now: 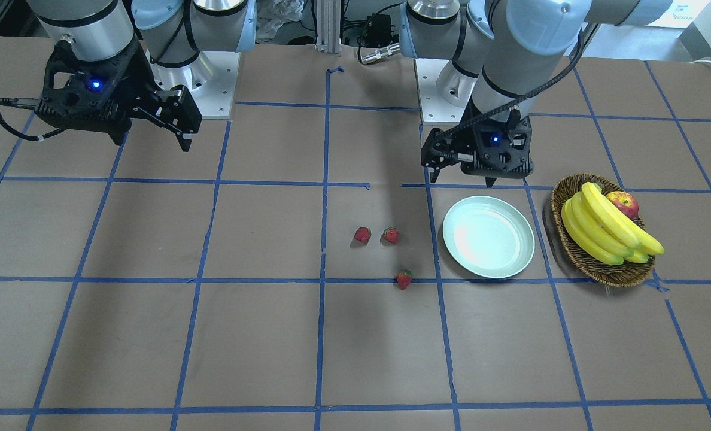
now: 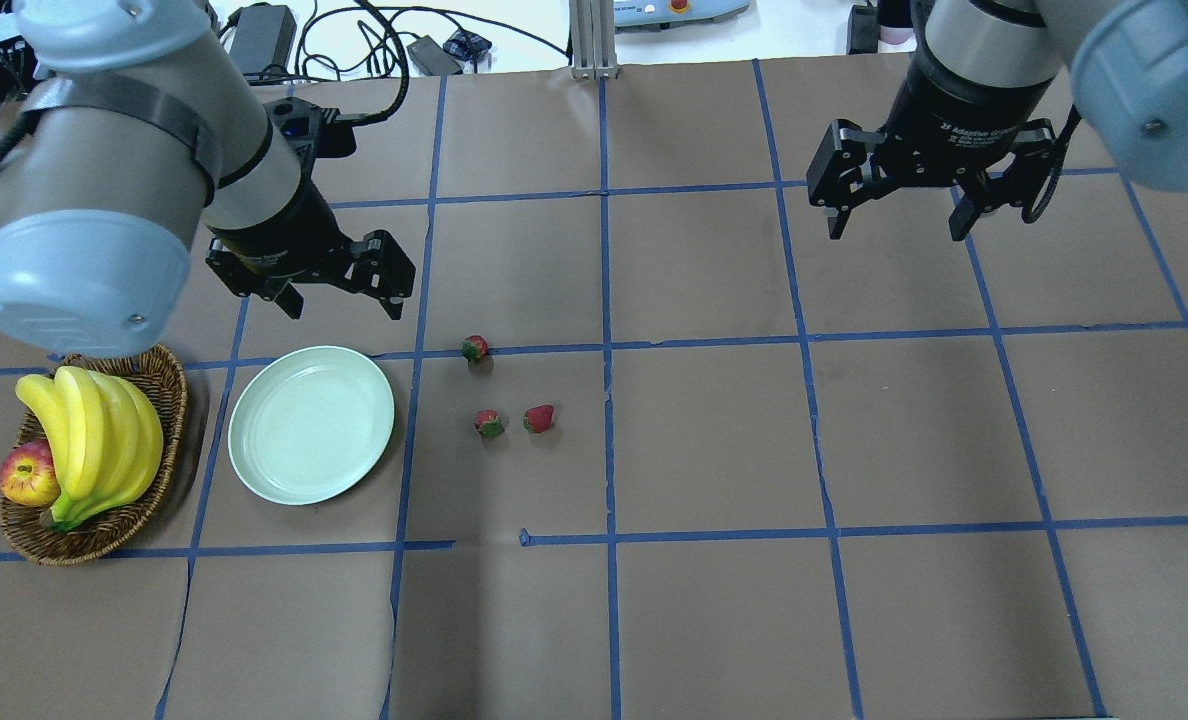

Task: Collect all strawberries into plate
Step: 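Move the left gripper over the strawberry farthest from the robot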

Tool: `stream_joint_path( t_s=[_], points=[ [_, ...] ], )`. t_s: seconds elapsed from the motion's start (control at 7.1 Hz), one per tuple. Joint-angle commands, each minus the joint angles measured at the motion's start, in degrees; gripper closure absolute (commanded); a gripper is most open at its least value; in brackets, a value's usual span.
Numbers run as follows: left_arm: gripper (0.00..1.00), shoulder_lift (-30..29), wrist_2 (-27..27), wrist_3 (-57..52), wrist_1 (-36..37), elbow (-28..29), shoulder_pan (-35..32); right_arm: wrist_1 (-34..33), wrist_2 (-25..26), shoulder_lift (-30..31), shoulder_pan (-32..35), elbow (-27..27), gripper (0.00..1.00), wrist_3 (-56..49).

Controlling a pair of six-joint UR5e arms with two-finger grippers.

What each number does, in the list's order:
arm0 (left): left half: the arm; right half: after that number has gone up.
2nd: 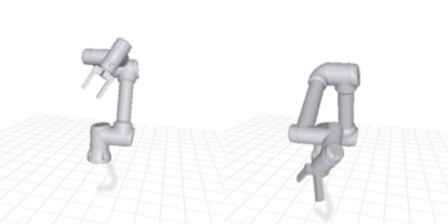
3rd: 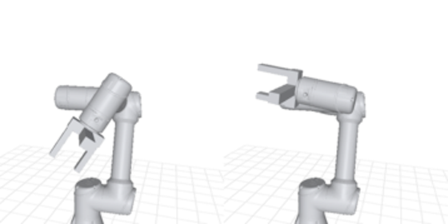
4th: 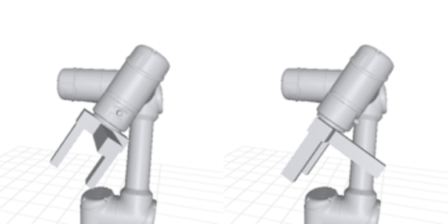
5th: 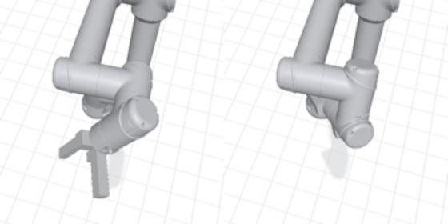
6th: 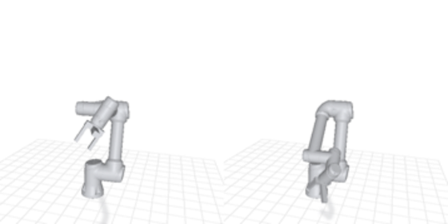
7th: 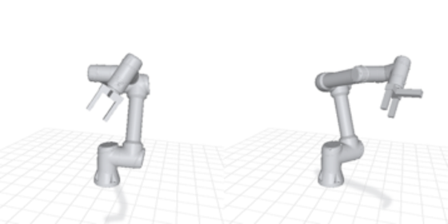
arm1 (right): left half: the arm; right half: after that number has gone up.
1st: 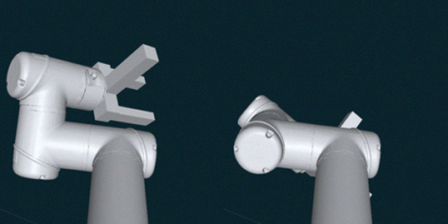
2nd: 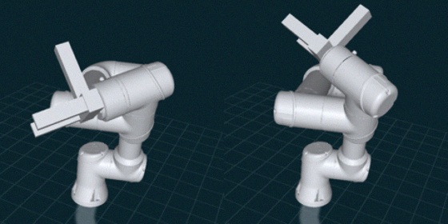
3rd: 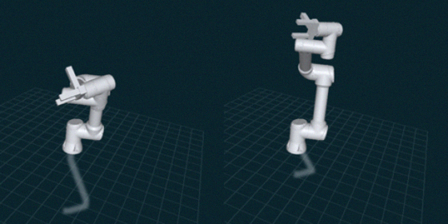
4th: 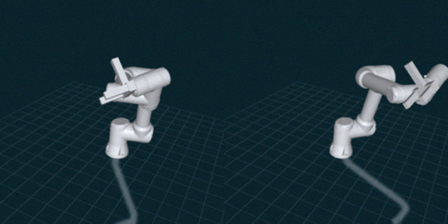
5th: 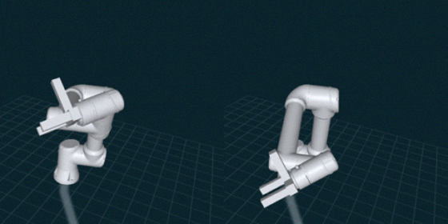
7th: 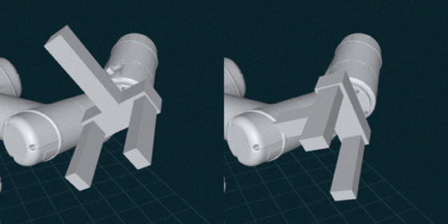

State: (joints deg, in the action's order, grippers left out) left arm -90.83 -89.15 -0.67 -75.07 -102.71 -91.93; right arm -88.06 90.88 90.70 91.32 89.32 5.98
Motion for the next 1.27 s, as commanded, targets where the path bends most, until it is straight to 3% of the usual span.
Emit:
stream_joint_path(
  t_s=[0.0, 0.14, 0.85, 1.13],
  points=[
    [0.00, -5.91, 0.20, 0.93, 10.70, -1.18, -0.09, 0.00, 0.00, -0.08, 0.00, 0.07, 0.00, 0.00],
    [0.00, -8.72, 1.51, 1.11, 15.52, -1.09, -0.09, 0.00, 0.00, -0.08, 0.00, 0.15, 0.00, 0.00],
    [0.01, -21.73, 1.17, 2.42, 26.27, -0.83, -2.98, -0.09, 0.09, 0.01, 0.00, 0.51, 0.00, -0.09],
    [0.05, -25.78, 0.99, 2.60, 26.65, -0.83, -4.39, 0.00, 0.18, 0.01, 0.00, 0.51, 0.00, -0.09]
  ],
)
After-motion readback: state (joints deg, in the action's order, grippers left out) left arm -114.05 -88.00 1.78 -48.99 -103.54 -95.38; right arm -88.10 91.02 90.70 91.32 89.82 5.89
